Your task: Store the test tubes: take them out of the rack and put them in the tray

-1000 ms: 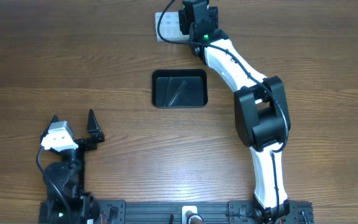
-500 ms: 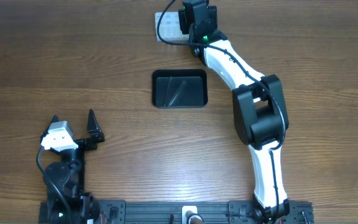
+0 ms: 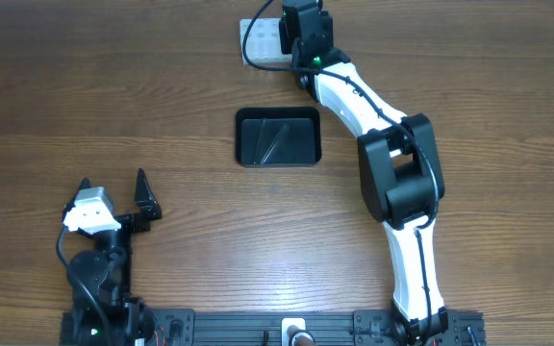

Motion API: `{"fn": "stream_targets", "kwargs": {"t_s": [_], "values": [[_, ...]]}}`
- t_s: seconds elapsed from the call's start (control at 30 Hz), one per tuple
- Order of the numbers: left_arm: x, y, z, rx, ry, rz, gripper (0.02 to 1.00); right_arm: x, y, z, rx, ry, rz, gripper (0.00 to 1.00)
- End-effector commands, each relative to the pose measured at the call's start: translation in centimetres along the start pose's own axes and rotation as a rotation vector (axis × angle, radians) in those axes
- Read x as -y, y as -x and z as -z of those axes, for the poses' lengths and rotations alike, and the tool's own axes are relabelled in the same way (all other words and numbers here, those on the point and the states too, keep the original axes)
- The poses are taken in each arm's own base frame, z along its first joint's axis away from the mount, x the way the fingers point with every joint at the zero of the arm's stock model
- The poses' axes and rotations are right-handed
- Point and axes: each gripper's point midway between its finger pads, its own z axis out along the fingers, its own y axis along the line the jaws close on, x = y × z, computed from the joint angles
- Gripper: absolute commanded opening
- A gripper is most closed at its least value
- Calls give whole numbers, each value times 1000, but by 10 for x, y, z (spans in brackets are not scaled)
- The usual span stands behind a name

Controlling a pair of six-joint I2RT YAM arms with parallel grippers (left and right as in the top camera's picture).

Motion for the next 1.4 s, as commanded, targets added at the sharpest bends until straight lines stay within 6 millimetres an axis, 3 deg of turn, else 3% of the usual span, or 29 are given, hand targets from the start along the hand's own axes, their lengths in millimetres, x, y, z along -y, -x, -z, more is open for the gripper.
{"fn": "stream_targets", "kwargs": {"t_s": [0.03,0.2,0.73,1.17,1.4], "values": [[2,-1,0,2,-12,-15,998,8,4,-4,12,-33,-5,397],[2,-1,0,1,-12,-15,998,6,4,-4,12,-31,-4,253],[2,-1,0,1,-12,-15,996,2,3,-2,12,-24,-1,40],[2,-1,0,1,-12,-15,998,-4,5,-1,18,-17,1,9],[2,-1,0,1,-12,-15,998,-6,21,7,46,-10,-6,12]]}}
